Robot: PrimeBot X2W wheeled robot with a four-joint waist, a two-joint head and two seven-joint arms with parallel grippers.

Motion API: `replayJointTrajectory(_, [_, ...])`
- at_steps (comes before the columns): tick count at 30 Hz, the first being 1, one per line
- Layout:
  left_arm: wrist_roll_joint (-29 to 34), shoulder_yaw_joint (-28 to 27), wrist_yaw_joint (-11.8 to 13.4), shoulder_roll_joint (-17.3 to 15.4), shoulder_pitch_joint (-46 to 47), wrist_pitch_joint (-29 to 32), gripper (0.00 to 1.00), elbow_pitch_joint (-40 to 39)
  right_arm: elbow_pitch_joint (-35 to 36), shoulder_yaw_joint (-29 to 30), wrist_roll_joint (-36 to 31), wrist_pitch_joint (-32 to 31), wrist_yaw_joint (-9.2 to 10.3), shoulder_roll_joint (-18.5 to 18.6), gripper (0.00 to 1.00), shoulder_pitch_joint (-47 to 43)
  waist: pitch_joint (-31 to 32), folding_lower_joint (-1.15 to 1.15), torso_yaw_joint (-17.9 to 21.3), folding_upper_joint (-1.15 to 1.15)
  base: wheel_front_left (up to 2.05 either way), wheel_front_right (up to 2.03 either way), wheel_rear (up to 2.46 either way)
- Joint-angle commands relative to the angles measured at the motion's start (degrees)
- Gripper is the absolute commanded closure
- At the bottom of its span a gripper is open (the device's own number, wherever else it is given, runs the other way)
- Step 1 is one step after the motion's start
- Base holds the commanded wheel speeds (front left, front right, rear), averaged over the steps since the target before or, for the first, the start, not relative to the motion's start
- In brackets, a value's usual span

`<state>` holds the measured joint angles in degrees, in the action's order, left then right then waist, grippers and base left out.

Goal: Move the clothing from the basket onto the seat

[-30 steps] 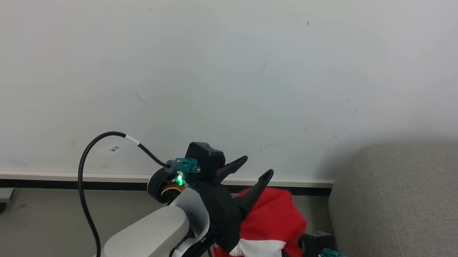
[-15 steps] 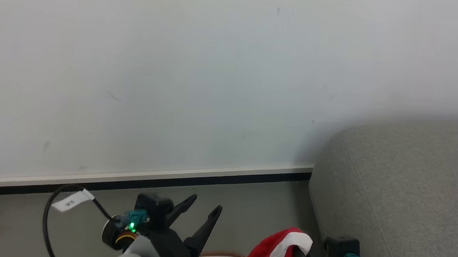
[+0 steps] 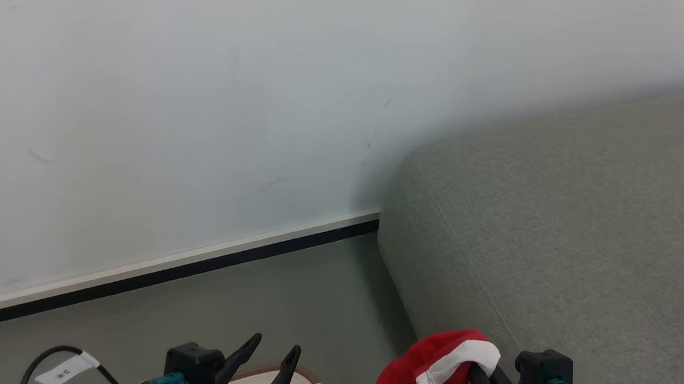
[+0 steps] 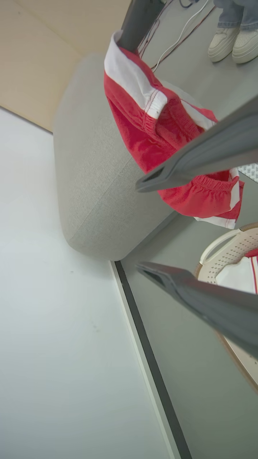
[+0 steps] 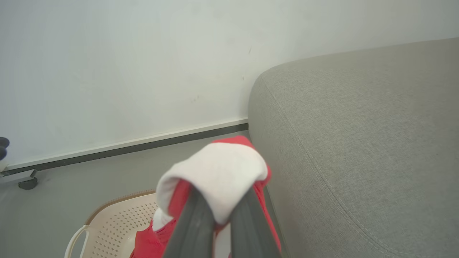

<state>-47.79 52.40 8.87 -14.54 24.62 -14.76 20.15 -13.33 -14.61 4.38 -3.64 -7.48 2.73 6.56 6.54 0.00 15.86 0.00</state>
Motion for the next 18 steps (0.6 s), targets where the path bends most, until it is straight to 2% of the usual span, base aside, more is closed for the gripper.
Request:
replayJointTrajectory(1, [0.4,-0.4,0.5,-0.7,-1.2,-0.4,0.0,-0.6,0.7,0.0,-0.7,-0.2,-0.02,0.1,1.0,-0.3,-2.0,0.0,5.5,0.0,0.0,0.0,0.0])
replayJointTrajectory(7, [2.1,-1.7,1.4,-2.7,-2.7,-0.5,0.0,-3.5,3.1,0.1,-0.6,-0.6,-0.02,0.1,1.0,-0.3,-3.2,0.0,10.7,0.0,0.0,0.0,0.0])
replayJointTrajectory(18, [4.0,-2.2,-0.2,-2.4,-0.8,-0.5,0.0,-3.4,4.9,1.8,-0.8,-0.2,-0.02,0.1,1.0,-1.3,-5.0,0.0,12.0,0.0,0.0,0.0,0.0])
